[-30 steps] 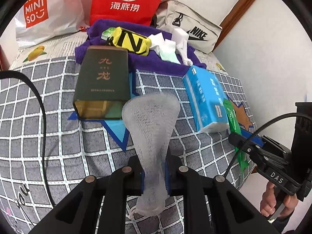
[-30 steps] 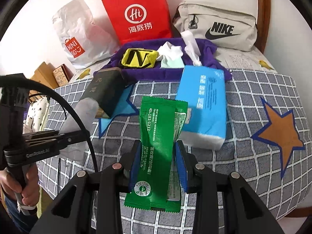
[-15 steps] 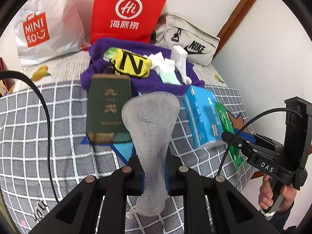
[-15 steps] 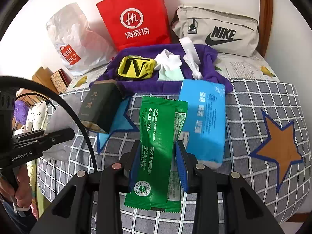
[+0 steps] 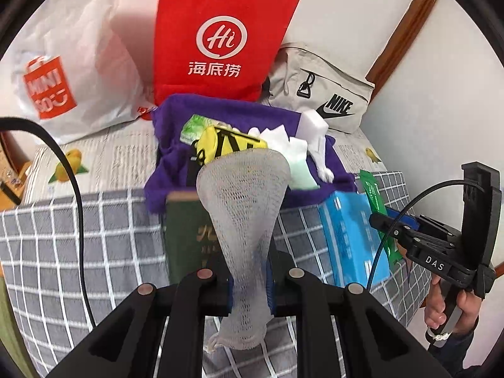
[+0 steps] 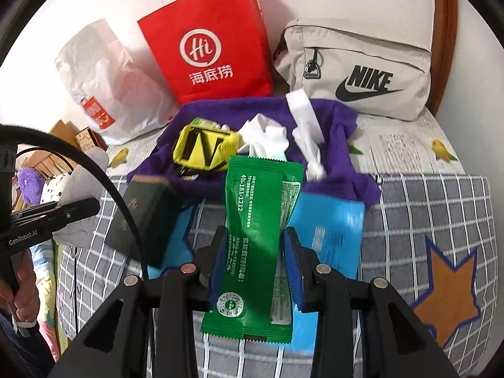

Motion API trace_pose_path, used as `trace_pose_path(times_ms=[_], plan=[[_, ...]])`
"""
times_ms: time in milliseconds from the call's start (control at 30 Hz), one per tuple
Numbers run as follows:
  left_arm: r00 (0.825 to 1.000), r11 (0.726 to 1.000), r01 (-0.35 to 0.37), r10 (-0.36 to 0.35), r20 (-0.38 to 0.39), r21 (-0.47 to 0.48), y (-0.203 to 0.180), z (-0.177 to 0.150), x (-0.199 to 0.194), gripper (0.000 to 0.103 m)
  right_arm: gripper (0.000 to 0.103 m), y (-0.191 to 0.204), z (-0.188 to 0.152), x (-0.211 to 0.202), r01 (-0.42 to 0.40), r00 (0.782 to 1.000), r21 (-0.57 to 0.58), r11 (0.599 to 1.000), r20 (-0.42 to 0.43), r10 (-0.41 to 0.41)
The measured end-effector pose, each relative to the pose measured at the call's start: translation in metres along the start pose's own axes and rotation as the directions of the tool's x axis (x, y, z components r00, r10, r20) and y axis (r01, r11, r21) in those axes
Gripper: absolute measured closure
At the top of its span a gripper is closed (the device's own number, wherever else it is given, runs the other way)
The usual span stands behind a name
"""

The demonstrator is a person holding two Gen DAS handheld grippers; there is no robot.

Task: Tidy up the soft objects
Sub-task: 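Carry the green packet and mesh bag over the purple towel with both grippers, then lay the green packet and mesh bag on the towel and open both grippers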

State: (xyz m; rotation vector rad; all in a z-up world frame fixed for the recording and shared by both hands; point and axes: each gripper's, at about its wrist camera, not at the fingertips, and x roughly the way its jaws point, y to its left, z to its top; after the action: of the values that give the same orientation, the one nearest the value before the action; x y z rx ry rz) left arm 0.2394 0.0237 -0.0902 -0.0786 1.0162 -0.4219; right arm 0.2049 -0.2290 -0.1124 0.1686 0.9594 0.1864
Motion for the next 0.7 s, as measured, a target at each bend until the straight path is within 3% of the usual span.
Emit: trace_pose_path(times_ms=[333,700], plan=[[0.998,1.0,0.009,-0.008,-0.059,0.007,0.001,0.052,0.059,0.088,0.065,-0.012,0.061,0.046,-0.037,0.999,0.028,0.999,-0.007,0.037],[0.991,1.0,-0.008,0.007,-0.13,-0.006,0.009,0.092,0.117,0.088,0.065,-0.008,0.105,0.115,-0.012,0.997,-0.015,1.0,-0.082,0.01]])
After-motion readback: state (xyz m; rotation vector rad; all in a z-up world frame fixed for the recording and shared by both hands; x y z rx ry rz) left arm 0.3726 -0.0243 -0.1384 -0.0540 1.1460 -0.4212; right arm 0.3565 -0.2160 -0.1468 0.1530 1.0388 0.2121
